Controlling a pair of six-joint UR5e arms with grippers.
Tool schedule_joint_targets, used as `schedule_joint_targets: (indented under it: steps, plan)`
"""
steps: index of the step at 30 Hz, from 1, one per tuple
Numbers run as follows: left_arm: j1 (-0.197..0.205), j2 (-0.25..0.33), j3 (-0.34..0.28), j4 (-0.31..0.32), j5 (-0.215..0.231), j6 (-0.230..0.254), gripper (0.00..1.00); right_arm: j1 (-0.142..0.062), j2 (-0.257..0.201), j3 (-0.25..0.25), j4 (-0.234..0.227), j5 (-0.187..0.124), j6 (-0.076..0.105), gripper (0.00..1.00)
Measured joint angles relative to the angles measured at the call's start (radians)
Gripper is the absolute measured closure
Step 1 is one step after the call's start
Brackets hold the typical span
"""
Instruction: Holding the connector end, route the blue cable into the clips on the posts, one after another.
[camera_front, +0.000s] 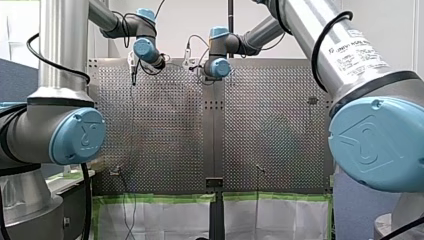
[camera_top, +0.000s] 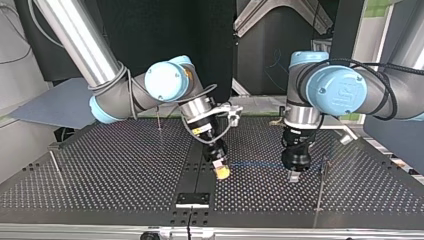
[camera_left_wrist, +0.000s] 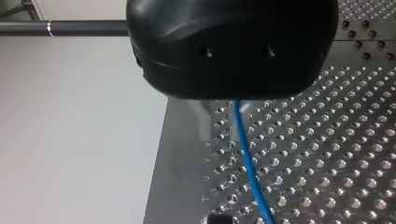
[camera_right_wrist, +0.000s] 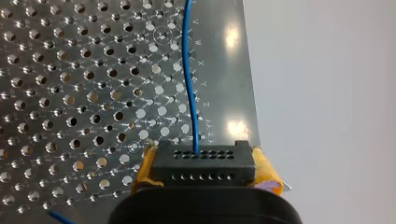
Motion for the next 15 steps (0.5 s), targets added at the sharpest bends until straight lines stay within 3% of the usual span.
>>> schedule_joint_targets:
  steps: [15]
  plan:
    - [0.005, 0.000, 0.000, 0.000, 0.002, -0.016, 1.00, -0.010, 0.000, 0.000, 0.006, 0.000, 0.000, 1.00]
